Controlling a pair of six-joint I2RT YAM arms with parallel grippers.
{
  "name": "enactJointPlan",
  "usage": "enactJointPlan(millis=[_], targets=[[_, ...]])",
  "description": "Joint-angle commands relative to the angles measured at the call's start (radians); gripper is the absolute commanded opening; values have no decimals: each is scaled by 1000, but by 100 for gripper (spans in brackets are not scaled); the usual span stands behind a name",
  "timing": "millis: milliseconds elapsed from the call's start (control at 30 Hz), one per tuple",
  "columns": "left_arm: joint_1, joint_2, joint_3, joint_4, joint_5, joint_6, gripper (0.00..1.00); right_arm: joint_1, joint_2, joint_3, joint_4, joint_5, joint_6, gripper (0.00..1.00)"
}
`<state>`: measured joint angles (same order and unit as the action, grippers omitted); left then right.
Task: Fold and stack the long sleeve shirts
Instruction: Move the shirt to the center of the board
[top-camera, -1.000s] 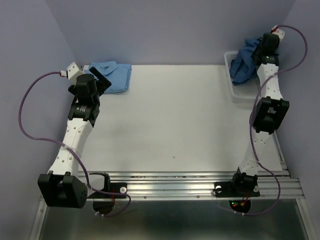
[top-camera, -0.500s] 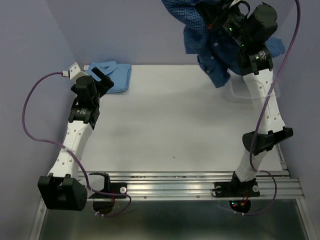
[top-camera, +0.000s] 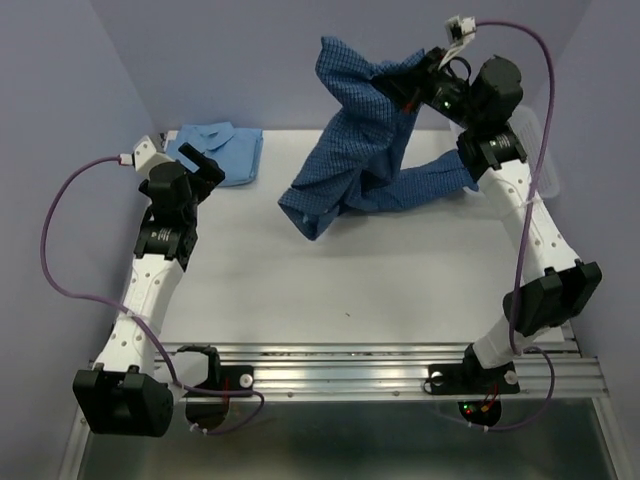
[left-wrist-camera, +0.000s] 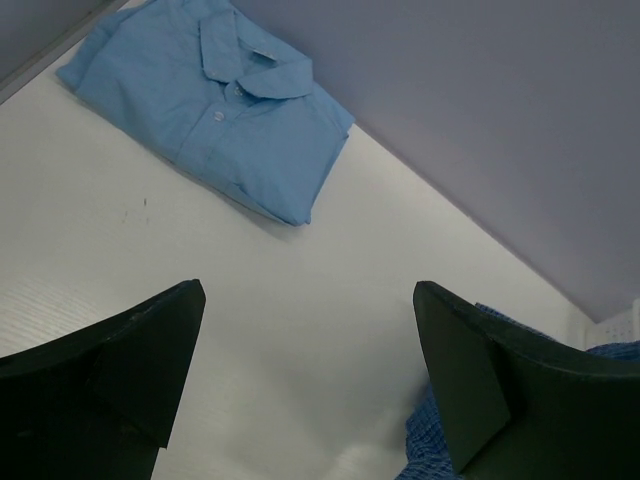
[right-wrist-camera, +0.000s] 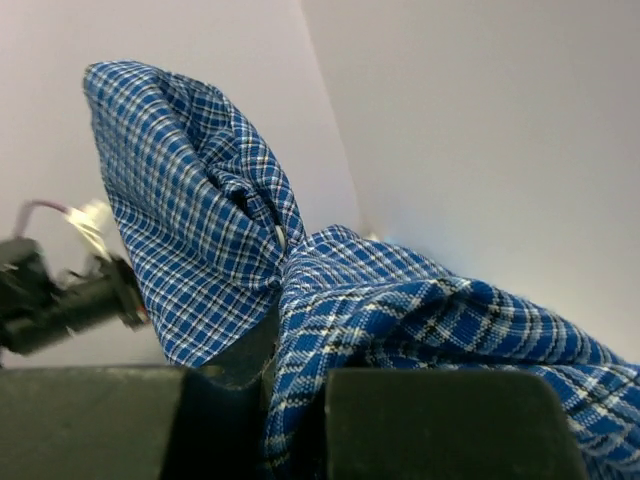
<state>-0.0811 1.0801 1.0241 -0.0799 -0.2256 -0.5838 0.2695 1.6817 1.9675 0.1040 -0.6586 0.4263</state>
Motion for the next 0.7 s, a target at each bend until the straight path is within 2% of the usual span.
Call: enactJointPlan(millis=[0, 33, 67, 133, 200, 233, 300, 433, 533, 667], targets=[[4, -45, -39, -14, -53, -27, 99, -21, -157, -322, 45, 222, -32, 7], [4, -45, -50, -15, -57, -39, 99, -38, -181, -511, 45, 240, -29, 11], [6, -45, -68, -14, -58, -44, 99, -47, -204, -603, 43, 252, -31, 27], [4, -31, -81, -9, -29, -41, 99, -65, -253, -803, 19, 293, -35, 37], [4, 3, -90, -3, 52, -33, 99, -65, -275, -837, -142, 362, -73, 82], [3, 18, -90, -3, 87, -25, 99, -65, -283, -814, -209, 370, -87, 100], [-8, 65, -96, 5, 182, -24, 99, -65, -318, -811, -294, 375, -100, 100], [-89, 155, -96, 11, 221, -10, 99, -65, -477, -857, -277, 405, -99, 100], [-176, 250, -64, 20, 265, -4, 99, -56, -487, -819, -386, 479, -145, 100], [-256, 401, 87, 45, 380, 19, 99, -23, -395, -771, -480, 562, -214, 100]])
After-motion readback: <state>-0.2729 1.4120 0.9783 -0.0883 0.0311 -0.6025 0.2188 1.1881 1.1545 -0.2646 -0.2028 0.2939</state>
